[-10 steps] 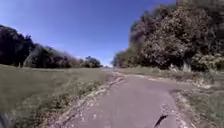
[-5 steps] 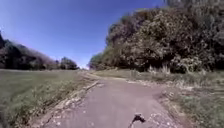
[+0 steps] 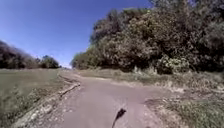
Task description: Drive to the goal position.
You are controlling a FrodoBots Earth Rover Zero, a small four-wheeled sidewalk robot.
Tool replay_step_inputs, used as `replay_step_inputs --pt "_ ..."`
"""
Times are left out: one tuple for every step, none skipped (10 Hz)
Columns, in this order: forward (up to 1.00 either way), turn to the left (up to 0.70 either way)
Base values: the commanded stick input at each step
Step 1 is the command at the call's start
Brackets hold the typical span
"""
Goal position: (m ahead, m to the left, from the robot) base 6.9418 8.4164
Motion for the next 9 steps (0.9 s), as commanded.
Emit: replay_step_inputs --pt "0.85 0.00" --pt "0.85 0.00" --pt "0.85 0.27" --pt "0.85 0.27" --pt "0.85 0.27" --pt "0.85 0.27" --pt "0.85 0.27" --pt "0.85 0.27" --pt "0.85 0.26"
